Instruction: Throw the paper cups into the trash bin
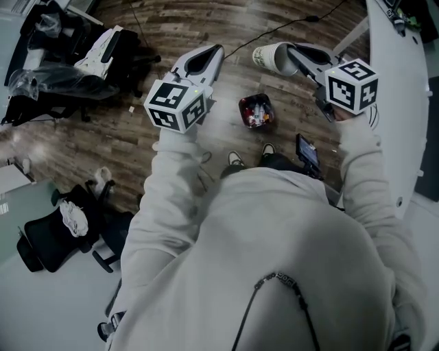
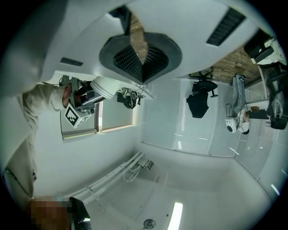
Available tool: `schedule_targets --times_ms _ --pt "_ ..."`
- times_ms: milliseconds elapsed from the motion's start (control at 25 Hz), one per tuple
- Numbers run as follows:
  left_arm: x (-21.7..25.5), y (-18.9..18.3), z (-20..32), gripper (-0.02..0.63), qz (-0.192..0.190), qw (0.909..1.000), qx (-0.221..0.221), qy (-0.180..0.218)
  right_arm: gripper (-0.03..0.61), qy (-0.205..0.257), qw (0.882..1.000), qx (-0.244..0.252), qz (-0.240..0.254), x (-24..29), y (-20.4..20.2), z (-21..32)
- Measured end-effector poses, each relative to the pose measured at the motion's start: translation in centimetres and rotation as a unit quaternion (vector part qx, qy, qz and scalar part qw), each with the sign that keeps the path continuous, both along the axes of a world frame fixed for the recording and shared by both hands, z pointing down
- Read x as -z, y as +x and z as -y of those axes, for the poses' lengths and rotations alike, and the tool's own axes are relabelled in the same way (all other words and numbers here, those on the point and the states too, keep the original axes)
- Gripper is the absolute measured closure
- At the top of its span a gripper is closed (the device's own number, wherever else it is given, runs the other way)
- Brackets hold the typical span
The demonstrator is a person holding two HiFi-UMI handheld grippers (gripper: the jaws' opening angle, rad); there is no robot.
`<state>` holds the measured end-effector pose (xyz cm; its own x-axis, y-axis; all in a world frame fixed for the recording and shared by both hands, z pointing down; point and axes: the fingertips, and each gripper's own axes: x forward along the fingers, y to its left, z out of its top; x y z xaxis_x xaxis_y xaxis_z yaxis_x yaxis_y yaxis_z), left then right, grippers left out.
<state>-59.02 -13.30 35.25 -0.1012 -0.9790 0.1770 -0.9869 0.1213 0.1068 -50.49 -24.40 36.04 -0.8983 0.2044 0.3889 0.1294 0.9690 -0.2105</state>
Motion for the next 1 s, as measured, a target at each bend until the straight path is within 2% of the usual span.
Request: schedule_targets --times_ms 120,240,400,560,720,880,1000 --pt "-0.5 -0.7 0.3 0.612 0.003 1.0 0.007 -0.001 0.537 0.003 1.0 0.013 0.004 -0.4 -0.8 -0.4" --pt "-1.8 -1.5 1.1 0.612 -0.01 0.9999 0.011 0.001 0.537 0.003 1.0 0.021 -0.001 -1.7 -1.5 -0.3" --pt "-6.4 -2.7 1.3 0.612 -0.028 0.9992 0.022 -0.019 0.538 -0.025 0.999 0.024 0.025 -5.2 -2.7 0.1" --pt "-13.2 -2.7 1.8 0.612 -0.045 0.9976 0.025 -0.046 0.537 -0.042 0.999 0.009 -0.003 -13.2 -2.2 1.7" --pt "-22.1 -2.3 1.7 0.612 -0.085 0.9929 0.025 -0.079 0.537 -0.079 0.995 0.006 -0.056 -23.3 0.7 0.8" --pt "-30.0 -3.8 2.5 0.612 -0.136 0.9866 0.045 -0.078 0.537 -0.093 0.99 -0.008 -0.104 -32.8 0.7 2.1" --pt "-36.7 -2.8 2.5 0.612 -0.155 0.9822 0.046 -0.096 0.537 -0.102 0.984 -0.023 -0.146 -41.4 0.7 1.6"
